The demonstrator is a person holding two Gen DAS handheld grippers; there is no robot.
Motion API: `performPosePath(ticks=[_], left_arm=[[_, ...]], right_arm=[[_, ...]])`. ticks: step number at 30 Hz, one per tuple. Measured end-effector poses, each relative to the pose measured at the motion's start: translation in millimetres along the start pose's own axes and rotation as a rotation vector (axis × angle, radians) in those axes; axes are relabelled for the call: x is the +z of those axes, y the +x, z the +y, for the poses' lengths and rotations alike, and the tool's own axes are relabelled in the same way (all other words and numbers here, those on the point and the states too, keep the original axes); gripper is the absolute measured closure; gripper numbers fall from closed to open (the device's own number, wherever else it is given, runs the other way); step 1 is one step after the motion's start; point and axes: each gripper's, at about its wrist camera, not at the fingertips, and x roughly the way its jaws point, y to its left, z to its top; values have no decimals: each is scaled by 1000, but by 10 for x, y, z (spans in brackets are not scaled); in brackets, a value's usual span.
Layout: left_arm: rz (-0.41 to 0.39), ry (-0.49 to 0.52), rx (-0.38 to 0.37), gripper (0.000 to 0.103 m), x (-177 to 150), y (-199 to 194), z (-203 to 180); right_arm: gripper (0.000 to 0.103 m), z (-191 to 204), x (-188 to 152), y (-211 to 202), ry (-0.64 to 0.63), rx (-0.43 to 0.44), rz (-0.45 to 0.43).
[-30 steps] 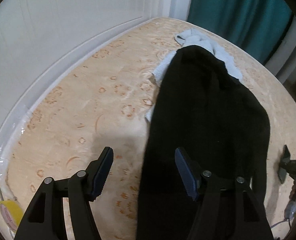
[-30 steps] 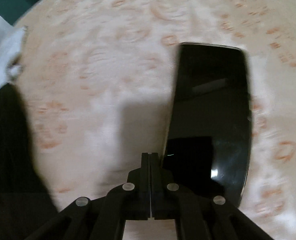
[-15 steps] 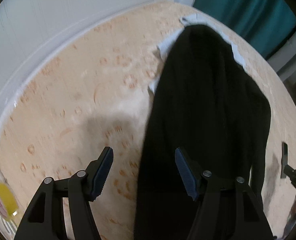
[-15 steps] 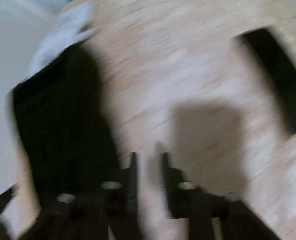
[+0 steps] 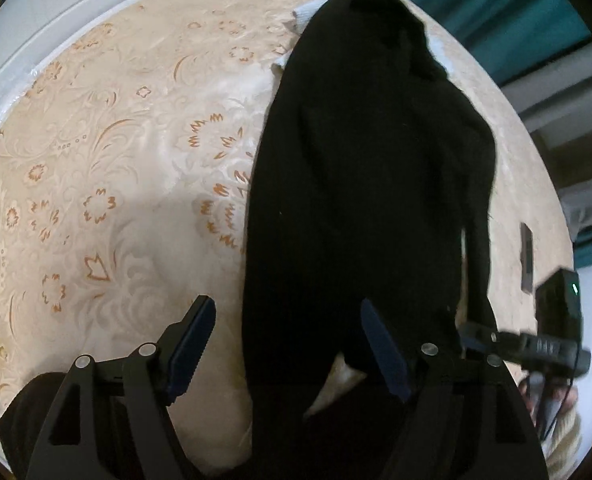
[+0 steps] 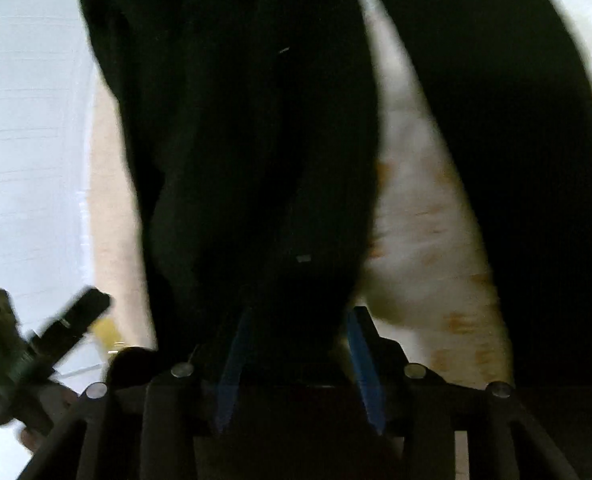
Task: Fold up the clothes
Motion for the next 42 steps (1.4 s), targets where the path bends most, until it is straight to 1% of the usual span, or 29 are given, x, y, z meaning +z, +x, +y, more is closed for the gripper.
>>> performPosePath(ticks=[1, 2, 4, 5, 7, 11, 14, 16, 19, 20, 21, 23, 26, 28, 29, 32, 35, 36, 39, 41, 42], left_arm=[[-8, 10, -8, 26, -37, -34, -8], [-18, 19, -15, 26, -69, -69, -18], [-44, 46, -46, 26, -142, -149, -54], [-60, 64, -56, 26, -174, -186, -80], [-98, 104, -60, 26, -228, -262, -153], [-182, 192, -51, 26, -308, -372, -359], [-256, 228, -18, 26, -329, -399, -524], [-287, 228, 16, 26, -292, -371, -616], [-315, 222, 47, 24, -209, -306, -760], [-315, 228, 53, 19, -197, -269, -820], [-312, 240, 62, 16, -189, -227, -860], [-305, 283, 85, 16, -194, -128, -915], [-316, 459, 163, 15, -300, 28, -1073], [-322, 576, 222, 15, -372, 131, -1185], [-322, 623, 248, 15, -403, 184, -1243], [-329, 730, 289, 15, -481, 320, -1439], [-353, 803, 335, 15, -517, 449, -1633], [-359, 816, 356, 15, -501, 499, -1678], [-370, 810, 435, 15, -412, 641, -1747], [-368, 776, 483, 15, -291, 739, -1751], [-361, 748, 493, 31, -227, 784, -1725]], right_arm=[[88, 21, 5, -6, 16, 22, -26], [98, 56, 16, -22, 13, 28, -46], [98, 190, 12, -160, -10, 40, -128], [98, 273, 10, -242, -24, 64, -161], [98, 513, -6, -489, -66, 86, -239], [98, 1051, -43, -1010, -198, 149, -360], [98, 1362, -2, -1307, -255, 178, -410], [98, 1591, 56, -1313, -272, 183, -424], [98, 1796, 80, -1242, -294, 170, -430], [98, 1797, 62, -1260, -308, 174, -422], [98, 1797, 45, -1277, -323, 177, -413], [98, 1800, 14, -1311, -351, 184, -397], [98, 1907, 208, -1246, -355, 192, -403], [98, 1908, 482, -1205, -361, 196, -410], [98, 1916, 523, -1212, -363, 201, -410], [98, 1968, 677, -1225, -358, 222, -412], [98, 2046, 813, -1223, -362, 227, -413], [98, 2077, 848, -1223, -365, 227, -412], [98, 2174, 961, -1219, -385, 228, -411], [98, 2216, 1018, -1212, -393, 231, -413], [98, 2228, 1042, -1206, -395, 233, -414]])
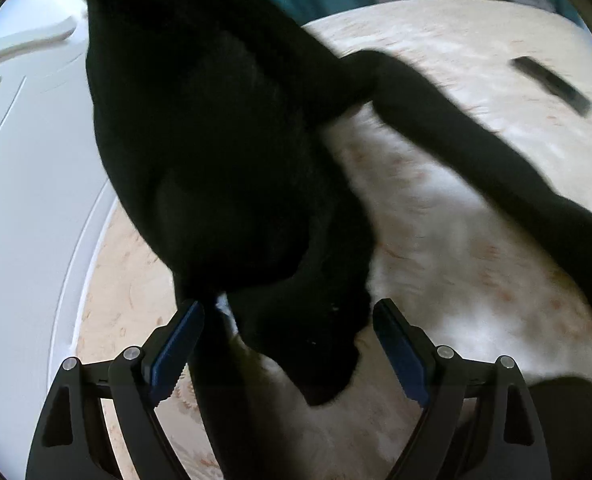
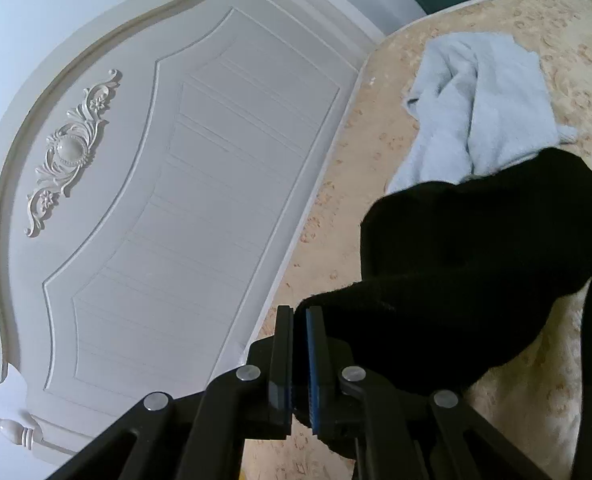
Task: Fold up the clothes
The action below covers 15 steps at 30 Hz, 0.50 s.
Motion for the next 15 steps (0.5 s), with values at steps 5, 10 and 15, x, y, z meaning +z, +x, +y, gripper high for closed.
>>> performPosePath(ticks=[5, 10, 15], left_arm=[[127, -203, -74, 99, -54, 275, 419], [74, -426, 24, 99, -186, -62, 1311], [-73, -570, 98, 99, -260, -793, 2145]], right_arm=[[98, -54, 23, -56, 3, -2, -10], [98, -125, -137, -455, 23, -17, -64], [98, -161, -488, -931, 36, -29, -101]])
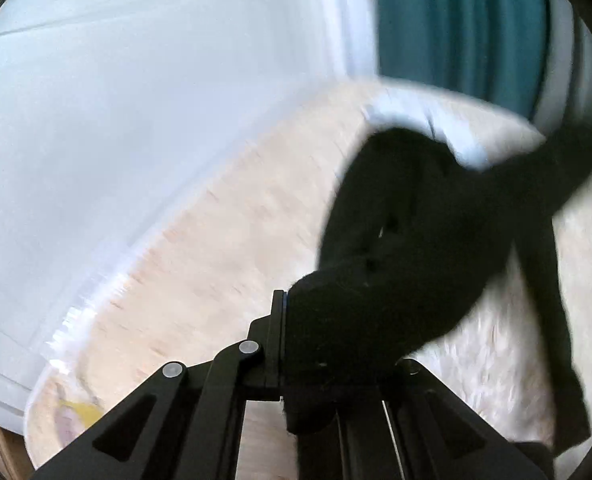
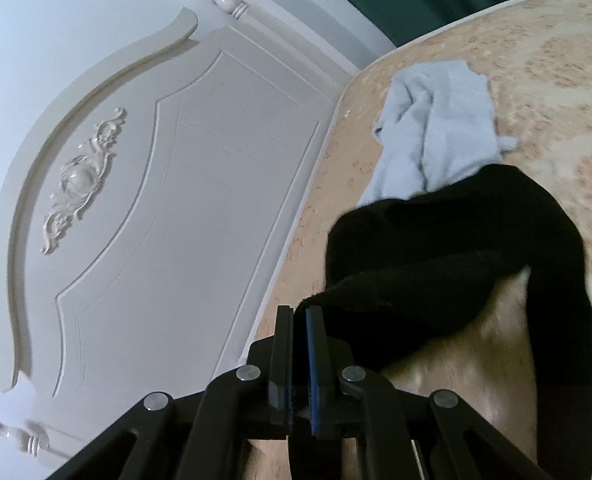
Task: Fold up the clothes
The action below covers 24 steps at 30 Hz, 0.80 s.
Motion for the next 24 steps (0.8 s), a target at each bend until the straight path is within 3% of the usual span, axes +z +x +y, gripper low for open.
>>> performPosePath(ticks=[3, 6, 11, 13, 15, 17, 19, 20, 22, 24], left_arm=[[-83, 26, -6, 99, 111, -505, 223], [-87, 140, 1, 99, -14, -839, 239], [122, 245, -68, 99, -656, -843, 131], [205, 265, -92, 96, -819, -821, 204], [270, 253, -126, 93, -878, -785, 257], [333, 221, -162, 82, -845, -820, 349], [374, 166, -222, 64, -765, -844, 503], [376, 141, -246, 59, -723, -848, 578], [362, 102, -281, 39, -603, -844, 709], [314, 120, -278, 34, -433, -713, 612]], right_arm=[[98, 9, -450, -365, -11, -14, 23], [98, -59, -1002, -644, 30, -20, 59], [98, -502, -1928, -822, 224, -46, 167], [98, -676, -2226, -788, 276, -95, 234], [95, -743, -2308, -783, 275, -147, 277], [90, -809, -2386, -780, 274, -198, 318], [63, -800, -2253, -913, 250, -208, 279], [62, -786, -2164, -997, 229, -216, 252], [60, -727, -1909, -1116, 120, -286, 216], [57, -685, -1617, -1101, 6, -376, 184]])
